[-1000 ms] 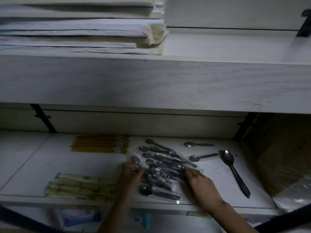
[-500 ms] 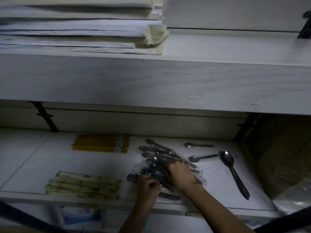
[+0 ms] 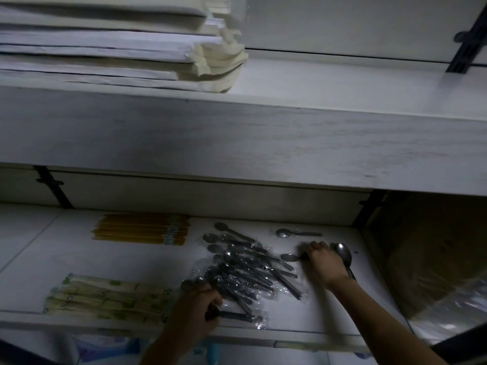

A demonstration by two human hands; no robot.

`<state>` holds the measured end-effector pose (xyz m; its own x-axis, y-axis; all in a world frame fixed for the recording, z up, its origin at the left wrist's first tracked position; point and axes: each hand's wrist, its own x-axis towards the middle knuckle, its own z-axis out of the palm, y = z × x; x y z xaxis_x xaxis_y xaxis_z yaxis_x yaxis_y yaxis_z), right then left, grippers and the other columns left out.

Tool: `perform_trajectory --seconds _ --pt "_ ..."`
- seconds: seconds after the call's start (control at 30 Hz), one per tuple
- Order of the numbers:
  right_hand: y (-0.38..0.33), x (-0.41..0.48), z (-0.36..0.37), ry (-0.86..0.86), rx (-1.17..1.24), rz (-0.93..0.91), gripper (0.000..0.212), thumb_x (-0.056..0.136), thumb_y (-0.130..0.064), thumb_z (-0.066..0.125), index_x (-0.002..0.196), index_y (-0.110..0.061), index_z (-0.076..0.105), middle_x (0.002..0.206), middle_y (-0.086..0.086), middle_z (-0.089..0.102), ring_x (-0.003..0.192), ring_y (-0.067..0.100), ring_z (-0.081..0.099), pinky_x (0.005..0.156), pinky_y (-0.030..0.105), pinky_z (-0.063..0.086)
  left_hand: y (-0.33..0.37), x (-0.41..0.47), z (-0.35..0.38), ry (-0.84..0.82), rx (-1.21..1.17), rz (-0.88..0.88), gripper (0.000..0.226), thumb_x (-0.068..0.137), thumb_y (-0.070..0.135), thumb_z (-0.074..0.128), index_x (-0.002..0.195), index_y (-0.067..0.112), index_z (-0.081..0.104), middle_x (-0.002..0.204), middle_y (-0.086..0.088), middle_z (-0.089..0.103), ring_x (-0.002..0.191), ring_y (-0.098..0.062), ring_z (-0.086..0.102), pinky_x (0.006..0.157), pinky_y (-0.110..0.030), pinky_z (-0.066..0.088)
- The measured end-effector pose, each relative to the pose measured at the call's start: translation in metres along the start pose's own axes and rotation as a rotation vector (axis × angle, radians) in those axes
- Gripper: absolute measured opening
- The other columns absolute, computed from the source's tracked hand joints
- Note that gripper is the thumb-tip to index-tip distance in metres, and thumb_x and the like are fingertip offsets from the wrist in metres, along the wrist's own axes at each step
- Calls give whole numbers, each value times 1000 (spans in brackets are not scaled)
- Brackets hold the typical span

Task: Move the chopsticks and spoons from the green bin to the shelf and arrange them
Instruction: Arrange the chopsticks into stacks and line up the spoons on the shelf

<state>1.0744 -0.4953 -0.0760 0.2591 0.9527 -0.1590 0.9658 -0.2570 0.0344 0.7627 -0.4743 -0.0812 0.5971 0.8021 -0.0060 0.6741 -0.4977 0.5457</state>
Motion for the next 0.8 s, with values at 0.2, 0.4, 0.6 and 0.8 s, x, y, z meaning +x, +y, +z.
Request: perform_trajectory --seconds 0.2,0.4,0.6,0.8 --pt "-3 17 1 69 128 -67 38 98 -16 35 136 -15 38 139 8 43 126 22 43 102 30 36 -14 7 19 50 141 94 35 40 31 86 58 35 56 65 26 53 62 13 42 56 2 29" --pt "-1 50 -11 8 135 30 43 96 -13 38 139 -10 33 146 13 35 129 28 40 102 35 36 -21 6 21 182 80 138 26 54 22 76 65 32 54 69 20 54 76 10 32 73 -5 30" --pt "3 58 -9 -54 114 -14 37 97 -27 39 131 -14 41 134 12 47 118 26 48 96 35 40 -26 2 5 279 25 56 8 68 30 48 75 34 48 69 17 56 71 8 40 59 -5 34" --pt "-4 56 -13 -53 215 52 35 97 -25 37 128 -10 42 125 16 54 109 29 55 88 37 46 -35 6 1 442 -18 -28 20 74 27 43 76 19 61 70 6 57 75 -3 45 66 -15 36"
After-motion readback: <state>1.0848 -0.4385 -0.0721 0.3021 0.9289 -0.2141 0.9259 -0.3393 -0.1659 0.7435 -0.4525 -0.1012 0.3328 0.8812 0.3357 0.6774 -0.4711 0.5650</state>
